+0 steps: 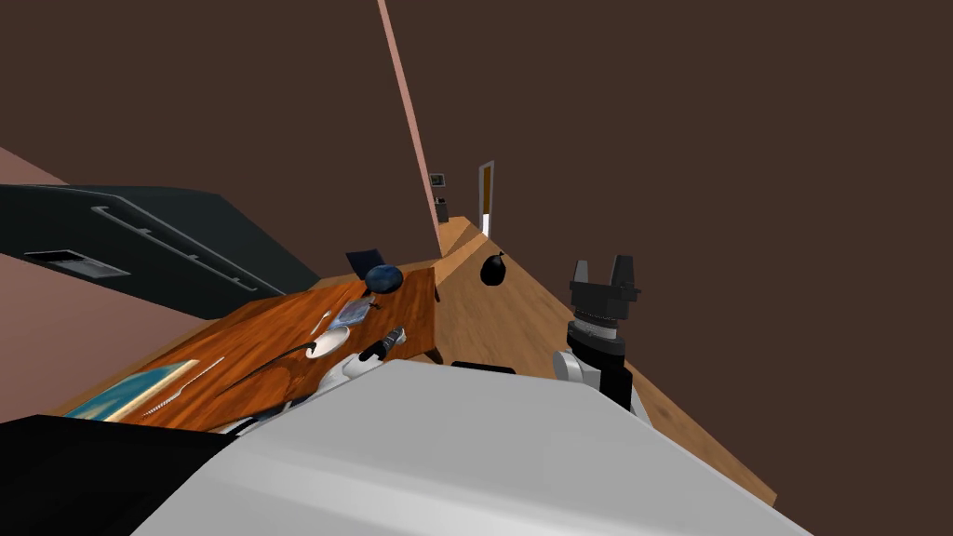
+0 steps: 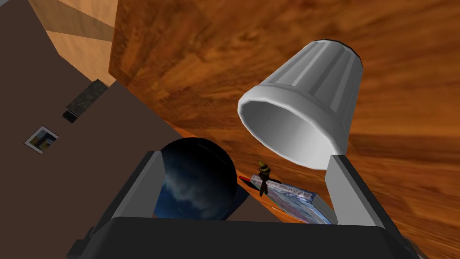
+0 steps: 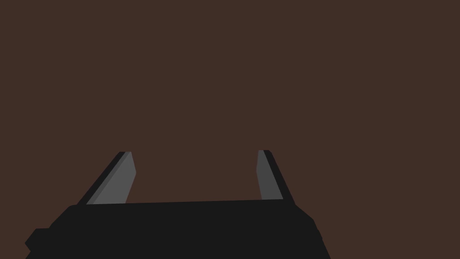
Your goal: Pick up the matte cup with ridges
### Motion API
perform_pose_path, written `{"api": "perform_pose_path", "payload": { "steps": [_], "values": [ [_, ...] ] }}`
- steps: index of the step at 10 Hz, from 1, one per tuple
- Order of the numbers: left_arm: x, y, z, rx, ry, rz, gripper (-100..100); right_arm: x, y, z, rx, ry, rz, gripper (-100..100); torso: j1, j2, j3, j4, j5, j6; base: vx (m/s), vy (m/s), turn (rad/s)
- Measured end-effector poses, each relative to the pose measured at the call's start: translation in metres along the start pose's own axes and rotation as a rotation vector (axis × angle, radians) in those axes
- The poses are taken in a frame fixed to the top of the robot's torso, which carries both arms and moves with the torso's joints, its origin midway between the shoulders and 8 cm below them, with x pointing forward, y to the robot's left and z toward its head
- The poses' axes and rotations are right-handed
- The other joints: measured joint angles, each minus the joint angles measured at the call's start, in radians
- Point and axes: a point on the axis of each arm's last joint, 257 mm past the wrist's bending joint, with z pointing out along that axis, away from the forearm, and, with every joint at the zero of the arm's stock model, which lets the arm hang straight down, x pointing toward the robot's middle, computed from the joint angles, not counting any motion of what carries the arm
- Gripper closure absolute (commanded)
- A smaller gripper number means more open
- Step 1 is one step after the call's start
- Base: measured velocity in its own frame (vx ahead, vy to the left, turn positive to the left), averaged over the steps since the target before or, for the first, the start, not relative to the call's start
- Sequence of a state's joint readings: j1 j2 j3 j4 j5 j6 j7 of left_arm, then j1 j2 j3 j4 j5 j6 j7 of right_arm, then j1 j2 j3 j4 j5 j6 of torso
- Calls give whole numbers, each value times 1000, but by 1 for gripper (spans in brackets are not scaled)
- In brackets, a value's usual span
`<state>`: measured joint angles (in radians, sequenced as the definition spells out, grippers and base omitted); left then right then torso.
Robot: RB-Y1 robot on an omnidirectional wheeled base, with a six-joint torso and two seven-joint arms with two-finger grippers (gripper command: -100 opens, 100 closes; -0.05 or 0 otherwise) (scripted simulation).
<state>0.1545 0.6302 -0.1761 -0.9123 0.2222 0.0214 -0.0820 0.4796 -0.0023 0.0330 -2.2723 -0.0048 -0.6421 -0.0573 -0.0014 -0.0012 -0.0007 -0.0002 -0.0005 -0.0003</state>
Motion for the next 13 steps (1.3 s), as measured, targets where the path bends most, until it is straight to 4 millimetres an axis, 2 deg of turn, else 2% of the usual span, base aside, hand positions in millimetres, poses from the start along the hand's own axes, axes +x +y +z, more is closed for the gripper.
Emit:
{"api": "perform_pose_path", "payload": {
  "steps": [3,4,7,13],
  "values": [
    [-11,32,1,-87,-12,-13,-100,0,0,0,0,0,0,0,0,-1,-1,0,0,0,51,-23,-56],
    [-20,51,0,-129,-20,-19,-100,0,0,0,0,0,0,0,0,-2,-1,0,0,0,45,-19,-38],
    [-26,68,-6,-186,-29,-33,-100,0,0,0,0,0,0,0,0,0,0,0,0,0,37,-18,-57],
    [-49,148,-29,-399,-66,-90,-100,0,0,0,0,0,0,0,0,-2,-1,0,0,0,59,-18,-59]
  ]
}}
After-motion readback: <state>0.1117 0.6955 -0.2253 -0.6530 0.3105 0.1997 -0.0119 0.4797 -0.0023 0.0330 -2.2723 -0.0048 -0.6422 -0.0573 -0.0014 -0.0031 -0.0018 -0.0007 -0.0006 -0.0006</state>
